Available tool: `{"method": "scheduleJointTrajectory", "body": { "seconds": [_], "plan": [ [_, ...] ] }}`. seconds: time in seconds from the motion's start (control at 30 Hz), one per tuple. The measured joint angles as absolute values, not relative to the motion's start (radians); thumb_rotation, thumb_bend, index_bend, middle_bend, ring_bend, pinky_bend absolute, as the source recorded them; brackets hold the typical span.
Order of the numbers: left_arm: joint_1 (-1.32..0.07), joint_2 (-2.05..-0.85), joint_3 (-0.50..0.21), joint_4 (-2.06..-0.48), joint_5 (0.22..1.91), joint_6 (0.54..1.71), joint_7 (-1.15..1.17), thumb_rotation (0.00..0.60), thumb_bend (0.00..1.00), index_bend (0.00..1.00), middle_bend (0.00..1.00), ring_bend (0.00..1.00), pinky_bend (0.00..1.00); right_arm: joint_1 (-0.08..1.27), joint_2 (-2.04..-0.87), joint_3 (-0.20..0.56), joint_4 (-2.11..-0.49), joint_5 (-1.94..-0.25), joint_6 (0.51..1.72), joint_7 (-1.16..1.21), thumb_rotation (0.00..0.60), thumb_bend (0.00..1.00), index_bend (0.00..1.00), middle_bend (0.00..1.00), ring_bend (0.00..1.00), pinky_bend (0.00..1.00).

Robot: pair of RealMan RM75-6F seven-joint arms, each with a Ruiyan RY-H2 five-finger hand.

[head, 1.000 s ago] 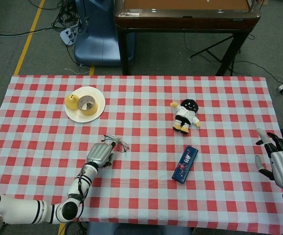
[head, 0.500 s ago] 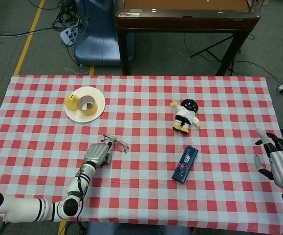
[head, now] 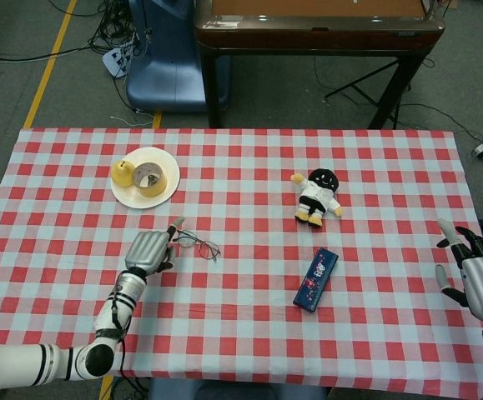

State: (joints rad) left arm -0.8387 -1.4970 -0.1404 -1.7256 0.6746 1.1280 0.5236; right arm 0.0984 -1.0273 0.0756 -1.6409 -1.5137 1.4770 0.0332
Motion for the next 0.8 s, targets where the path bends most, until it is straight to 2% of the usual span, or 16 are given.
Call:
{"method": "scheduleJointTrajectory", "body": {
  "seconds": [0.23,0.33,0.43,0.63,0.8],
  "plan": [
    [-0.702,-1.414,-0.083,-1.743,0.864,1.308,0.462,0.6,0.64,0.02,0.48,0.47,0.62,0.107,-1.027,0.072,-1.635,-1.521,1.462,0.039,0.6,0.45,0.0,0.35,0.13,0.19],
    [-0.635,-1.378,-0.05,-1.75,0.934,1.375,0.435,0.6,0.64,0.02,0.38,0.37,0.54,0.114,-1.031,0.069,-1.628,-1.53,1.453,0.042,0.6,0.45,0.0,0.32,0.13,0.19],
    [-0.571,-1.352,-0.025,-1.754,0.991,1.441,0.408,0.6,0.64,0.02,0.32,0.31,0.47,0.119,-1.039,0.067,-1.621,-1.537,1.449,0.048,0.6,0.45,0.0,0.29,0.13,0.19],
    [-0.451,-1.298,0.027,-1.772,1.085,1.55,0.363,0.6,0.59,0.02,0.31,0.3,0.41,0.129,-1.059,0.063,-1.599,-1.56,1.447,0.067,0.6,0.45,0.0,0.26,0.13,0.19],
    [-0.365,-1.26,0.074,-1.797,1.17,1.618,0.352,0.6,0.59,0.02,0.31,0.3,0.41,0.14,-1.077,0.06,-1.581,-1.575,1.444,0.079,0.6,0.45,0.0,0.26,0.13,0.19]
  ]
}}
